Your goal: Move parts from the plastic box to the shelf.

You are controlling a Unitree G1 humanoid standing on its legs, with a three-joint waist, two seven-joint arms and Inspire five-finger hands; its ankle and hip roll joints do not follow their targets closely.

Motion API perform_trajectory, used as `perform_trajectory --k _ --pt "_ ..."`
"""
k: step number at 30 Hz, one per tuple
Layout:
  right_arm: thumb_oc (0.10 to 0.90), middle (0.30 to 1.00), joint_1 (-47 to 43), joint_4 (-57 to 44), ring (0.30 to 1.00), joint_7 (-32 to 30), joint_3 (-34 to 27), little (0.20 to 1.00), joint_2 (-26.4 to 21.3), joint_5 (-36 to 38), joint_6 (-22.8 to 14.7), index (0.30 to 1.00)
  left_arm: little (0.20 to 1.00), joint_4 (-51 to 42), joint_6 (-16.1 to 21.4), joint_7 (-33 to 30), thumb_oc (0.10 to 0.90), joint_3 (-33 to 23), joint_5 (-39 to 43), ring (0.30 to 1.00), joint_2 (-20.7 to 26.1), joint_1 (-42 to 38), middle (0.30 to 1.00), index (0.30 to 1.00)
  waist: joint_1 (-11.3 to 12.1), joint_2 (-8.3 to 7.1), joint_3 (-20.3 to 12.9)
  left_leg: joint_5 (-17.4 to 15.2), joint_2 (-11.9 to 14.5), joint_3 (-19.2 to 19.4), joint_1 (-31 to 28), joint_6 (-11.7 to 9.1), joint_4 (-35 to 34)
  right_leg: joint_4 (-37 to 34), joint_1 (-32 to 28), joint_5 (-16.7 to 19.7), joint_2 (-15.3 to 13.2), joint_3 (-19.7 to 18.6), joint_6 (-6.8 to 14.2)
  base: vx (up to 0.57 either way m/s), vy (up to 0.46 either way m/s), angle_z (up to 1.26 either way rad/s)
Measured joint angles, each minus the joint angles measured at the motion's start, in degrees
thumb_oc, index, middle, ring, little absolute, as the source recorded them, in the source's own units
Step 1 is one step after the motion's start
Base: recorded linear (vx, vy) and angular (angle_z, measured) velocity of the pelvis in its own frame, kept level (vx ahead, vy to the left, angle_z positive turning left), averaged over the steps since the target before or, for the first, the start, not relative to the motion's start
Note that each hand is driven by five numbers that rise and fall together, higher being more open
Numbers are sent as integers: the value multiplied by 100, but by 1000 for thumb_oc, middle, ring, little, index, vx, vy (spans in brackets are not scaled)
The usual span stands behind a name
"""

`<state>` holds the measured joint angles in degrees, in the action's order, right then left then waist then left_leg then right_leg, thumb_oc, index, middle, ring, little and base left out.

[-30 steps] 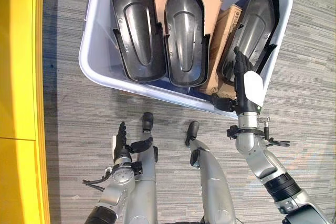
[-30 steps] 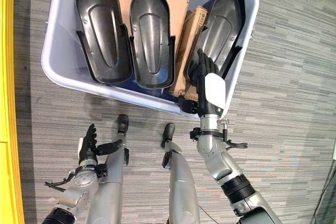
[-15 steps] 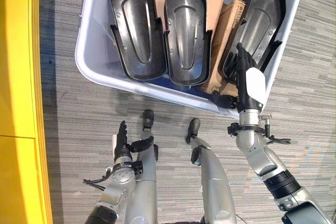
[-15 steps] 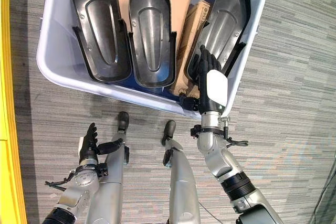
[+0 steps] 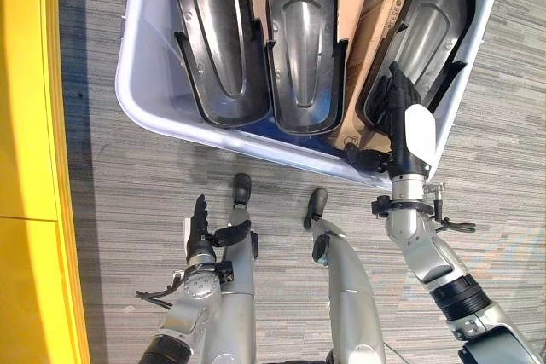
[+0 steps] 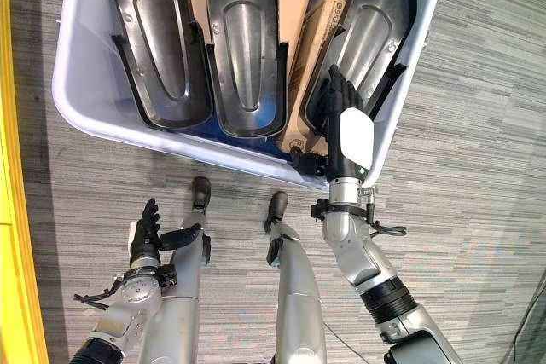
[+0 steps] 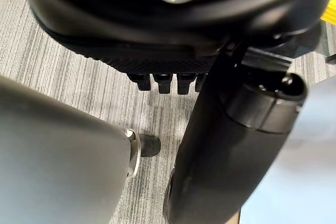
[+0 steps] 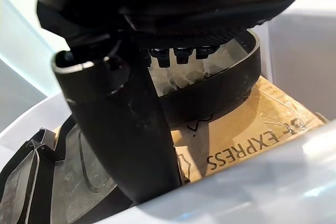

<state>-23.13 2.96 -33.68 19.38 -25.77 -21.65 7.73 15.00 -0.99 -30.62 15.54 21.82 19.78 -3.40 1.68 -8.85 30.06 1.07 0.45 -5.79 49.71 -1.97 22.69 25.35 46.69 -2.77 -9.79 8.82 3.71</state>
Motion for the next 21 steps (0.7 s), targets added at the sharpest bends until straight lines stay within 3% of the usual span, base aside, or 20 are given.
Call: perform_trajectory --k 9,12,20,21 --pt "900 1000 -247 213 1000 67 -41 1000 -57 864 -185 1000 1000 0 8 11 900 -5 9 1000 62 4 1000 1000 -8 1 0 11 -22 -7 141 -18 39 169 193 -64 -29 -7 -37 -7 -12 1" --pt "900 1000 -643 443 1000 63 -36 1000 -172 1446 -417 1000 1000 -2 8 11 900 -17 49 1000 206 7 1000 1000 -12 0 0 0 -28 -29 260 -13 95 274 323 -82 -41 -6 -59 0 0 0" --pt "900 1000 -1287 674 1000 68 -53 1000 -448 2033 -507 1000 1000 -147 17 9 900 -124 275 1000 254 25 1000 1000 -14 -1 -2 31 -25 -50 611 -67 238 466 710 -92 -50 -30 -44 0 0 0" --pt "633 627 -1353 708 627 71 -52 627 -459 2144 -511 627 1000 -177 17 11 900 -109 276 1000 252 25 1000 1000 -14 -1 -2 40 -25 -62 617 -71 237 463 712 -84 -48 -25 -56 0 0 0"
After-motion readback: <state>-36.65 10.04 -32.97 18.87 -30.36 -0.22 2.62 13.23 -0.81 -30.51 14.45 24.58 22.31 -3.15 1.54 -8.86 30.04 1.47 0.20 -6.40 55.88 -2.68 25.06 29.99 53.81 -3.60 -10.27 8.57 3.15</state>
